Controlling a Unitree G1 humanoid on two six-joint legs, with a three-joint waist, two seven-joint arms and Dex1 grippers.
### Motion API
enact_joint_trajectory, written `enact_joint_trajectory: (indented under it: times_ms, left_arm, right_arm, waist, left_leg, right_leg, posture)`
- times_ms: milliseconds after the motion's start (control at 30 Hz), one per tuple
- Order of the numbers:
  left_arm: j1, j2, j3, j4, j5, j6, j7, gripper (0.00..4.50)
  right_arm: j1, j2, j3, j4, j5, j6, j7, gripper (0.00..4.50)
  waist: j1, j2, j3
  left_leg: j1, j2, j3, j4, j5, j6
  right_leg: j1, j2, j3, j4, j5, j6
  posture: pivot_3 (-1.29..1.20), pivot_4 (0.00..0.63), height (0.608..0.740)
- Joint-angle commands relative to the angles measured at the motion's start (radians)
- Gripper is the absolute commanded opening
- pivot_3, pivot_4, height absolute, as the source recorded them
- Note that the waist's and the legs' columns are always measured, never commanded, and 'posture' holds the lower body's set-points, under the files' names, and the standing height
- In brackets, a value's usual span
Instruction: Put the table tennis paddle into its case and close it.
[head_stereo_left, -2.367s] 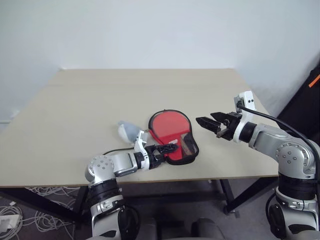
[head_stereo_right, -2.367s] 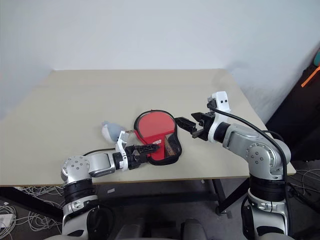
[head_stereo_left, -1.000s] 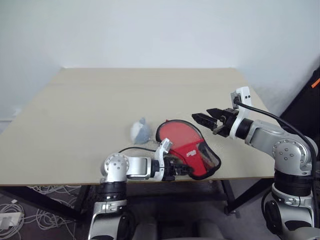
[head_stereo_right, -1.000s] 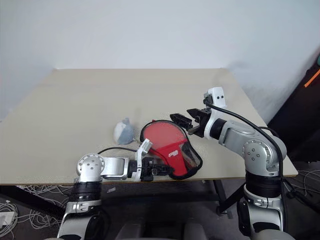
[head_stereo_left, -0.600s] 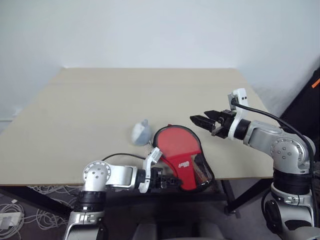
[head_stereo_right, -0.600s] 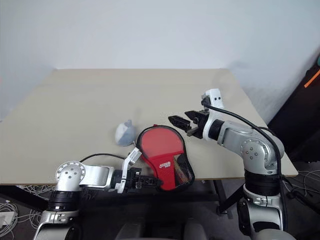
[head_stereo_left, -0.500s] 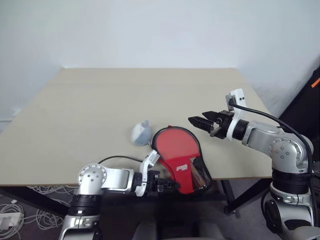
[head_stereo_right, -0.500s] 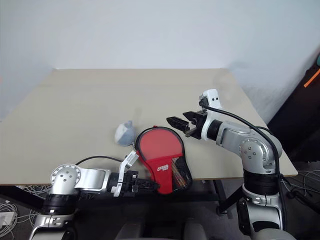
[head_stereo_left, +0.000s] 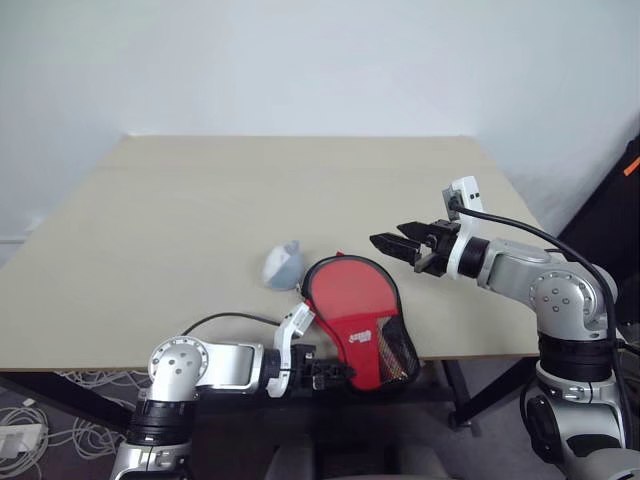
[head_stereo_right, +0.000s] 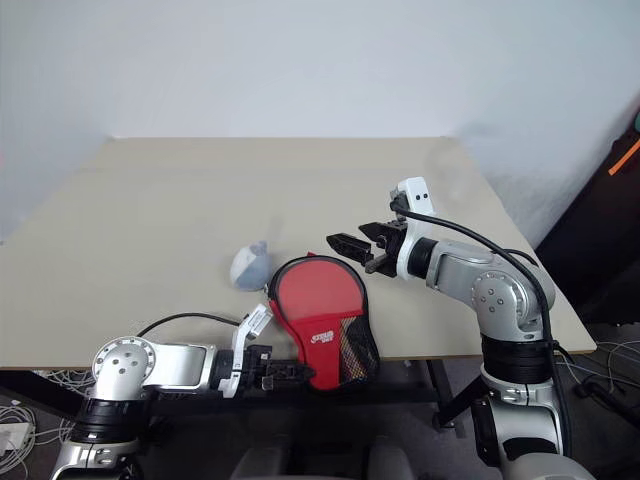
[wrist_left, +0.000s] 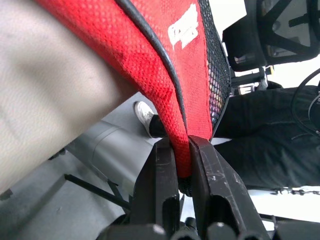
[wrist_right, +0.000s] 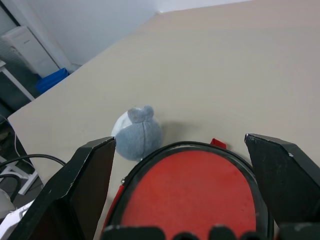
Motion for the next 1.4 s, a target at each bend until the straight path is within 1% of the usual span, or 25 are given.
enact_joint_trajectory:
  times_ms: [33, 133, 200, 233, 333, 400, 500, 567, 633, 733, 867, 967, 1067, 1200, 1400]
  left_arm:
    - [-0.031, 0.019, 0.012, -0.035, 0.008, -0.017, -0.038, 1.25]
    - [-0.040, 0.045, 0.017, -0.035, 0.041, -0.019, -0.047, 2.29]
    - [-0.042, 0.061, 0.024, -0.039, 0.041, -0.014, -0.061, 3.08]
    - [-0.042, 0.073, 0.033, -0.044, 0.035, -0.007, -0.064, 3.35]
    - [-0.029, 0.158, 0.069, -0.091, 0.012, 0.016, -0.101, 4.46]
    - [-0.027, 0.196, 0.094, -0.106, -0.003, 0.010, -0.119, 4.46]
    - [-0.036, 0.272, 0.124, -0.192, 0.012, -0.041, -0.207, 4.46]
    - [-0.054, 0.280, 0.162, -0.188, -0.024, -0.072, -0.226, 4.46]
    - [-0.107, 0.289, 0.198, -0.171, -0.019, -0.125, -0.262, 4.46]
    - [-0.186, 0.301, 0.206, -0.116, 0.120, -0.260, -0.306, 4.46]
    - [-0.283, 0.322, 0.177, 0.045, 0.373, -0.507, -0.365, 4.46]
    - [-0.323, 0.324, 0.162, 0.132, 0.494, -0.625, -0.406, 4.46]
    - [-0.354, 0.305, 0.148, 0.235, 0.617, -0.747, -0.420, 4.46]
    - [-0.374, 0.266, 0.132, 0.341, 0.719, -0.848, -0.449, 4.46]
    - [-0.372, 0.193, 0.108, 0.427, 0.802, -0.926, -0.504, 4.46]
  right_arm:
    - [-0.034, -0.003, -0.010, -0.008, -0.003, -0.026, 0.010, 4.50]
    - [-0.038, -0.002, -0.008, 0.000, -0.005, -0.033, 0.013, 4.50]
    - [-0.038, -0.002, -0.006, 0.003, -0.006, -0.037, 0.015, 4.50]
    - [-0.038, -0.001, -0.006, 0.005, -0.007, -0.039, 0.015, 4.50]
    - [-0.037, 0.001, -0.004, 0.006, -0.007, -0.044, 0.015, 4.50]
    - [-0.035, 0.000, -0.003, 0.005, -0.008, -0.046, 0.016, 4.50]
    - [-0.029, 0.005, 0.001, 0.002, -0.012, -0.050, 0.017, 4.50]
    - [-0.028, 0.015, 0.011, 0.002, -0.017, -0.056, 0.014, 4.50]
    - [-0.031, 0.039, 0.036, 0.008, -0.030, -0.069, 0.006, 4.50]
    - [-0.036, 0.067, 0.060, 0.019, -0.049, -0.085, 0.002, 4.50]
    - [-0.042, 0.100, 0.092, 0.042, -0.080, -0.106, -0.004, 4.50]
    - [-0.041, 0.119, 0.113, 0.055, -0.103, -0.121, -0.006, 4.50]
    - [-0.050, 0.141, 0.148, 0.102, -0.159, -0.162, -0.015, 4.50]
    - [-0.060, 0.165, 0.177, 0.156, -0.215, -0.208, -0.013, 4.50]
    - [-0.061, 0.201, 0.223, 0.224, -0.289, -0.259, -0.011, 4.50]
  waist:
    - [0.000, 0.000, 0.000]
    - [0.000, 0.000, 0.000]
    - [0.000, 0.000, 0.000]
    - [0.000, 0.000, 0.000]
    - [-0.001, 0.000, 0.000]
    - [-0.008, 0.001, 0.001]
    - [-0.017, 0.001, 0.001]
    - [-0.017, 0.001, 0.001]
    - [-0.017, 0.001, 0.002]
    - [-0.017, 0.001, 0.002]
    - [-0.018, 0.001, 0.002]
    - [-0.018, 0.001, 0.002]
    - [-0.018, 0.001, 0.002]
    - [-0.017, 0.001, 0.002]
    - [-0.018, 0.000, 0.002]
  left_leg:
    - [0.000, 0.000, 0.000, 0.000, 0.000, 0.000]
    - [0.000, 0.000, 0.000, 0.000, 0.000, 0.000]
    - [0.000, 0.000, 0.000, 0.000, 0.000, 0.000]
    - [0.000, 0.000, 0.000, 0.000, 0.000, 0.000]
    - [0.000, 0.000, 0.000, 0.000, 0.000, 0.000]
    - [0.000, 0.001, 0.000, -0.001, 0.000, 0.000]
    - [0.000, 0.001, 0.001, -0.002, 0.000, -0.001]
    - [0.000, 0.001, 0.001, -0.002, 0.000, -0.001]
    - [0.000, 0.001, 0.001, -0.002, 0.000, -0.001]
    - [0.000, 0.001, 0.001, -0.002, 0.000, -0.001]
    - [0.000, 0.000, 0.001, -0.003, 0.001, -0.001]
    - [0.000, 0.001, 0.002, -0.004, 0.001, -0.002]
    - [0.000, 0.001, 0.002, -0.005, 0.001, -0.002]
    - [0.000, 0.001, 0.002, -0.005, 0.001, -0.002]
    - [-0.001, 0.001, 0.002, -0.005, 0.003, 0.001]
  right_leg:
    - [0.000, 0.000, 0.000, 0.000, 0.000, 0.000]
    - [0.000, 0.000, 0.000, 0.000, 0.000, 0.000]
    - [0.000, 0.000, 0.000, 0.000, 0.000, 0.000]
    - [0.000, 0.000, 0.000, 0.000, 0.000, 0.001]
    - [-0.001, 0.000, 0.000, 0.000, -0.001, 0.001]
    - [-0.001, 0.000, 0.000, 0.000, -0.001, 0.001]
    - [-0.002, 0.000, 0.000, 0.000, -0.001, 0.001]
    - [-0.002, 0.000, 0.000, 0.000, -0.001, 0.001]
    - [-0.002, -0.001, 0.000, -0.001, -0.001, 0.001]
    - [-0.001, 0.000, 0.000, 0.000, -0.001, 0.001]
    - [-0.001, 0.000, 0.000, 0.000, -0.001, 0.001]
    - [-0.002, 0.000, 0.000, 0.000, -0.001, 0.001]
    - [-0.002, 0.000, 0.000, 0.000, 0.000, 0.001]
    - [-0.002, 0.000, 0.000, 0.000, 0.000, 0.002]
    - [-0.002, 0.000, 0.000, 0.000, 0.002, 0.002]
  posture:
    - [0.00, 0.000, 0.740]
    - [0.00, 0.000, 0.740]
    - [0.00, 0.000, 0.740]
    - [0.00, 0.000, 0.740]
    - [0.00, 0.000, 0.740]
    - [0.00, 0.000, 0.740]
    - [0.00, 0.000, 0.740]
    - [0.00, 0.000, 0.740]
    - [0.00, 0.000, 0.740]
    - [0.00, 0.000, 0.740]
    - [0.00, 0.000, 0.740]
    - [0.00, 0.000, 0.740]
    - [0.00, 0.000, 0.740]
    - [0.00, 0.000, 0.740]
    - [0.00, 0.000, 0.740]
